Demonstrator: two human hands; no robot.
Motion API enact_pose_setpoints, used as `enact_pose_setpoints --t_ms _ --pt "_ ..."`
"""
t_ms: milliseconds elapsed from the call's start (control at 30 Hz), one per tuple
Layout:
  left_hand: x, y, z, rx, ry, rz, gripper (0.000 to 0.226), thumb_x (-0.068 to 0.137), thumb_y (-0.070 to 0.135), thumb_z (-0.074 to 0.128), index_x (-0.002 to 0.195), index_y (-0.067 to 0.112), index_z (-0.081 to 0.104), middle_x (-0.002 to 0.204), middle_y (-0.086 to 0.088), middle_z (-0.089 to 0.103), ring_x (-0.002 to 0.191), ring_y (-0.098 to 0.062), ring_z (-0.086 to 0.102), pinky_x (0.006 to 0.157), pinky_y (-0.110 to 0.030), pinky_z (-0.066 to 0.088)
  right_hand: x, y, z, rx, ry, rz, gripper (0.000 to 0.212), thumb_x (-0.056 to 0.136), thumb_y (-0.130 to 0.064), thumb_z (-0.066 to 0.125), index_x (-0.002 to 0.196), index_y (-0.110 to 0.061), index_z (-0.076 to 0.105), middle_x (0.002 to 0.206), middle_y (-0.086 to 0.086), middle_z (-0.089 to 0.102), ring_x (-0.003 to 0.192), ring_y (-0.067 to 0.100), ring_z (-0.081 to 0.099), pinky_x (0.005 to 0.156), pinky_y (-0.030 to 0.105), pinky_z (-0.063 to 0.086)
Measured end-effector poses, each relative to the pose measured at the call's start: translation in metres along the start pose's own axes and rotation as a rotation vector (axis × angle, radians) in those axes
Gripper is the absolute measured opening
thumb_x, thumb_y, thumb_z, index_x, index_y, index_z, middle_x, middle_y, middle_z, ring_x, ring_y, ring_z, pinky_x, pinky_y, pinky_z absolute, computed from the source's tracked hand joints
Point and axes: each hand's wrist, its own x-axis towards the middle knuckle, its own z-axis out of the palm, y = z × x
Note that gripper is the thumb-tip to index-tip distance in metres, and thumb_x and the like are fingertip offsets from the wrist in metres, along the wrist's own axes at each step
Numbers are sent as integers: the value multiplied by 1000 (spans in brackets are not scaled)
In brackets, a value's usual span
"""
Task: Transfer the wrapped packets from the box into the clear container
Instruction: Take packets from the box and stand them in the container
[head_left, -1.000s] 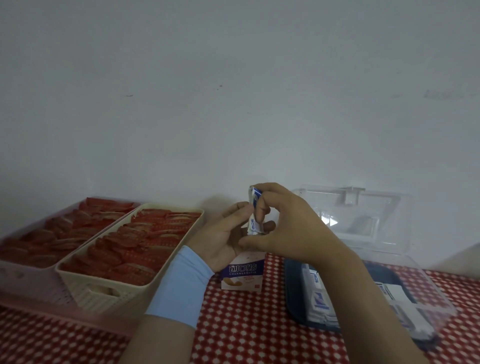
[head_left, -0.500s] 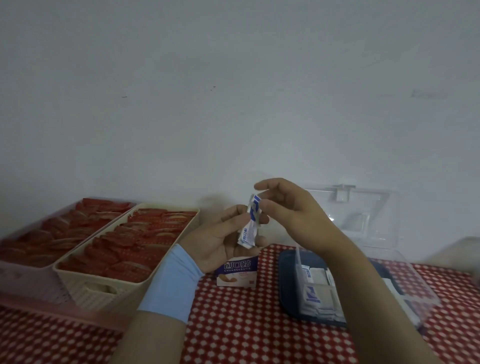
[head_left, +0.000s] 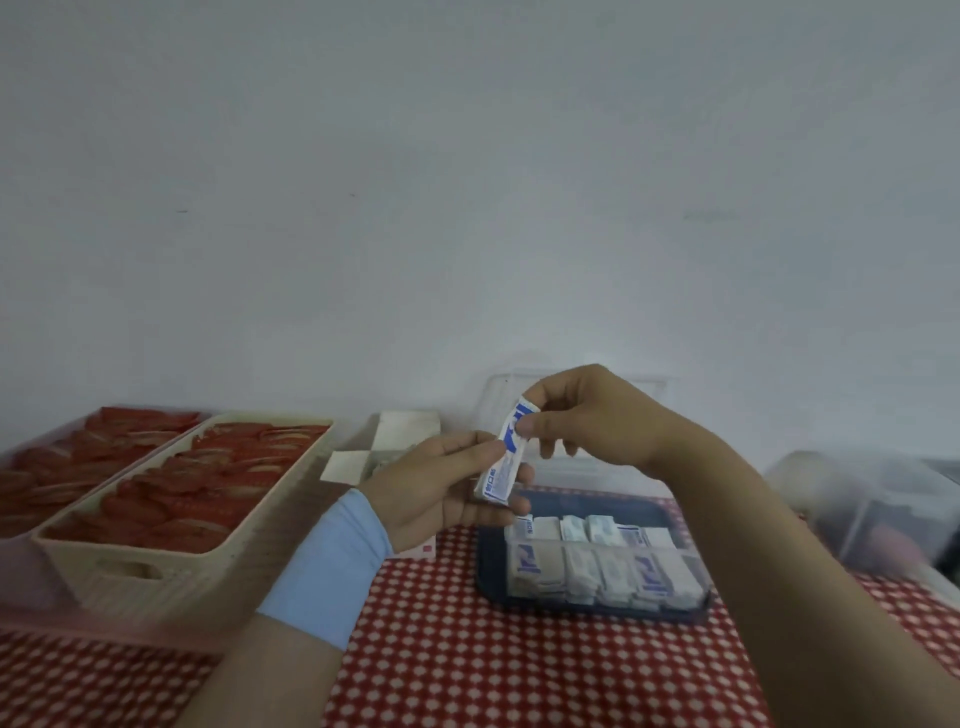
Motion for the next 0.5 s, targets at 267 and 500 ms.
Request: enact_pose_setpoints --t_ms 267,500 --pt "28 2 17 1101 199 137 16 92 36 61 97 25 71 96 8 72 91 -11 68 93 -39 54 -2 35 -37 -295 91 259 11 90 -10 68 83 -9 75 66 -3 72 50 9 63 47 21 42" --pt "31 -9 34 1828 -197 57 56 75 62 42 107 31 76 109 14 69 105 -11 53 113 -34 24 12 64 4 -454 -133 345 16 86 -13 74 98 -3 75 73 1 73 50 10 64 53 21 48"
